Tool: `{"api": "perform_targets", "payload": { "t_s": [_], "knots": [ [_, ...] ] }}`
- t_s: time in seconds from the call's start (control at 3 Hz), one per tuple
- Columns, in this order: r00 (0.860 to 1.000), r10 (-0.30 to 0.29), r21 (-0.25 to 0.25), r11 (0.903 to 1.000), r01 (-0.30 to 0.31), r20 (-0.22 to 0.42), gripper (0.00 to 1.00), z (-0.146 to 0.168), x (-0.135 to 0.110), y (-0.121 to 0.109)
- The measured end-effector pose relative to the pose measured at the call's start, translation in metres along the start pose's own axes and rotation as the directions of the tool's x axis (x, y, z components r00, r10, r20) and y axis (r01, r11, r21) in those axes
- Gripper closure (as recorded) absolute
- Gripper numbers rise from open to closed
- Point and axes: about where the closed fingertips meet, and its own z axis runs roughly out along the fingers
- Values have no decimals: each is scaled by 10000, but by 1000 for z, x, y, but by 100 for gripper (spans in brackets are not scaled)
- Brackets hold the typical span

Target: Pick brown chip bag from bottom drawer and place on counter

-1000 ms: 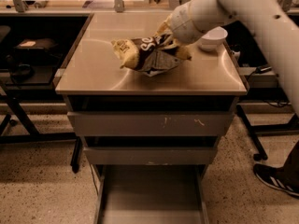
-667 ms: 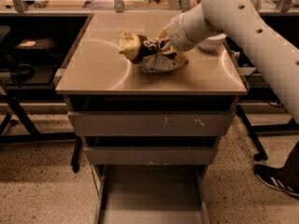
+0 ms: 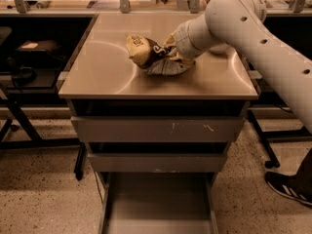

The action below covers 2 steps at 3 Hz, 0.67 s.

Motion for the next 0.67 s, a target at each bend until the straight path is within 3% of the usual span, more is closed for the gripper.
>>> {"api": "perform_targets", "payload": {
  "t_s": [0.67],
  "knots": [
    [10000, 0, 0, 10000, 0, 0, 59, 0, 0, 0]
  ]
}}
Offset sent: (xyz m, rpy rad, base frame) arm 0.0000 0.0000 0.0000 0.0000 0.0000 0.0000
